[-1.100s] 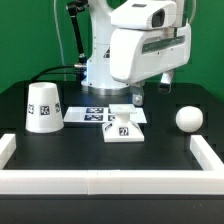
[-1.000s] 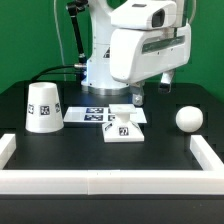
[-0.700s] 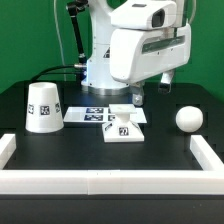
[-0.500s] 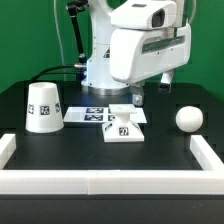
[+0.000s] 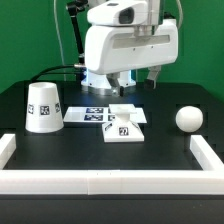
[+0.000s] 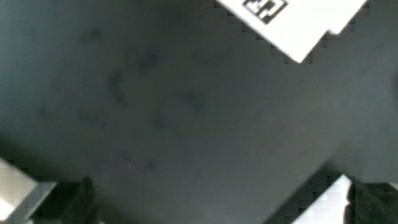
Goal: Assemble lamp
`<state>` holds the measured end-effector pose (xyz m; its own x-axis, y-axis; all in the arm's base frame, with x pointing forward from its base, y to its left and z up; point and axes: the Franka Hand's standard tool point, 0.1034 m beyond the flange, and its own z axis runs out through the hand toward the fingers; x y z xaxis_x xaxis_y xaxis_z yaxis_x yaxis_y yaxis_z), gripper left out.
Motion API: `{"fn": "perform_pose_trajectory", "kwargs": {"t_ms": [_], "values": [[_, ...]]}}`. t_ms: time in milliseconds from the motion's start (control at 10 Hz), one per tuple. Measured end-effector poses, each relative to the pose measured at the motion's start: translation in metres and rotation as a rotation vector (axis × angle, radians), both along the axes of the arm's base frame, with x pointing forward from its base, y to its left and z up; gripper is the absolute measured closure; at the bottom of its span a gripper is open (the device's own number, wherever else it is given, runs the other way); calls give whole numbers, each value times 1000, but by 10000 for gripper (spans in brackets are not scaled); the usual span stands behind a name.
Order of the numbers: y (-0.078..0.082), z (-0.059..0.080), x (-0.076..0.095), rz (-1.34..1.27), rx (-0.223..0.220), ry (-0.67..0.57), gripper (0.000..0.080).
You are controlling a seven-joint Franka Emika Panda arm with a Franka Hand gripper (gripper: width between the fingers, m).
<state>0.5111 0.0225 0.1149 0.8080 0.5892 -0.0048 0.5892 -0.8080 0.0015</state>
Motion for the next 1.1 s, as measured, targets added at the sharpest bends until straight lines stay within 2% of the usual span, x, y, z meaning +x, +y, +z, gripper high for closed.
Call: {"fn": "perform_pose_trajectory", "kwargs": {"t_ms": [600,1100], "values": [[2,-3,-4,-394,12,8,100],[-7,-26,-48,-413,14,-6,100]]}}
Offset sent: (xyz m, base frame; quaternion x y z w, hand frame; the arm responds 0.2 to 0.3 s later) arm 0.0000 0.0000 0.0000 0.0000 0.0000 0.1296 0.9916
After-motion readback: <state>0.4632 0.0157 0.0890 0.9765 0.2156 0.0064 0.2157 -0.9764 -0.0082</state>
